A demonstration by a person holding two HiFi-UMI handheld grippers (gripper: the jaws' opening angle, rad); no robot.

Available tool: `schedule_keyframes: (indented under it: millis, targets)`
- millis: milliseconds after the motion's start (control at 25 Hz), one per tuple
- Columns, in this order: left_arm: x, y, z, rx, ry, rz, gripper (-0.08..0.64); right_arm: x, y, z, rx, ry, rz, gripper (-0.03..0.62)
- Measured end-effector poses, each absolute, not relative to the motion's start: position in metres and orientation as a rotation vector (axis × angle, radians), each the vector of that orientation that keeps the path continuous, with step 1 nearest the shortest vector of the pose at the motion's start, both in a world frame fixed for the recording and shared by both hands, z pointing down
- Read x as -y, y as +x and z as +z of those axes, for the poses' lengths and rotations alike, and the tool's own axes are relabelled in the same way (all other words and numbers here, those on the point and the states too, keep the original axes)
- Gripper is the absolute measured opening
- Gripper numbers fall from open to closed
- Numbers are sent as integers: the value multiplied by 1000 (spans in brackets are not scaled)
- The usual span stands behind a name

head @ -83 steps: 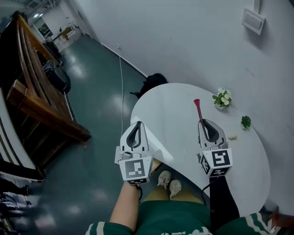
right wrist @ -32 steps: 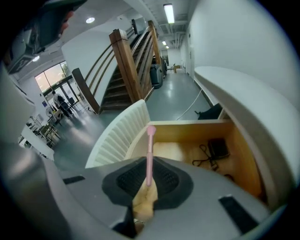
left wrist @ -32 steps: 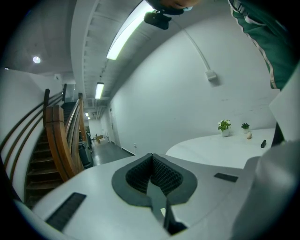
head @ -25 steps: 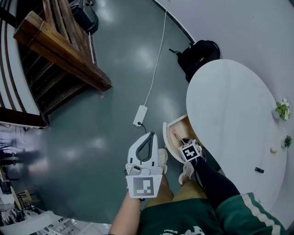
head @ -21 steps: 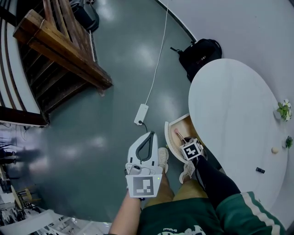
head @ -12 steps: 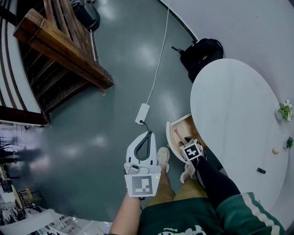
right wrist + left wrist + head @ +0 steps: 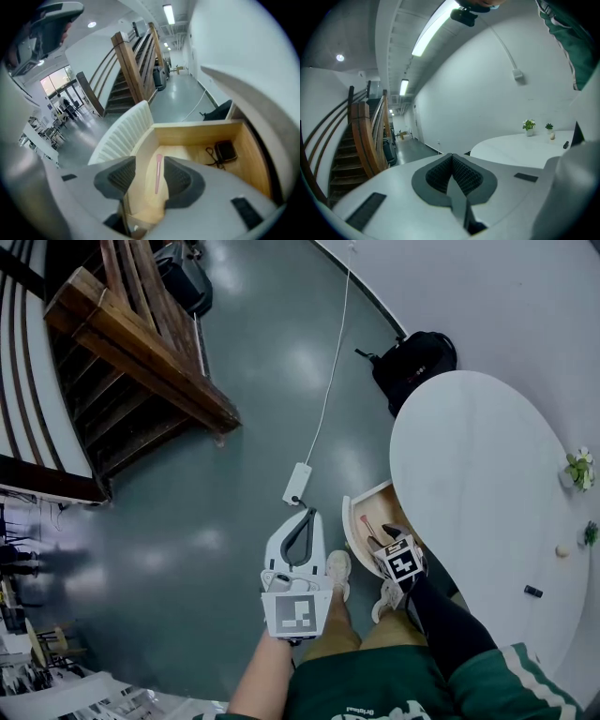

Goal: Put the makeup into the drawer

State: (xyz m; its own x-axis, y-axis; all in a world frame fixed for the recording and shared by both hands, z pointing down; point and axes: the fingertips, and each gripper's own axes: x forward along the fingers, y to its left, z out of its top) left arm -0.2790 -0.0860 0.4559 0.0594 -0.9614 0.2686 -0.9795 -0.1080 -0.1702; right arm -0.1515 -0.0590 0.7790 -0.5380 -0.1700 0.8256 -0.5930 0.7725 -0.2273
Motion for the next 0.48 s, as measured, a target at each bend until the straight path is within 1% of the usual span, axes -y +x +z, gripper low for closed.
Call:
schedule_keyframes:
  millis: [280,480]
  targets:
    - [85,-284,428,2119,2219,442,0,75,-165,684,2336,644,489,196]
    - [86,-278,400,2164,2208,361,0,115,-157,580,2538,820,359,207]
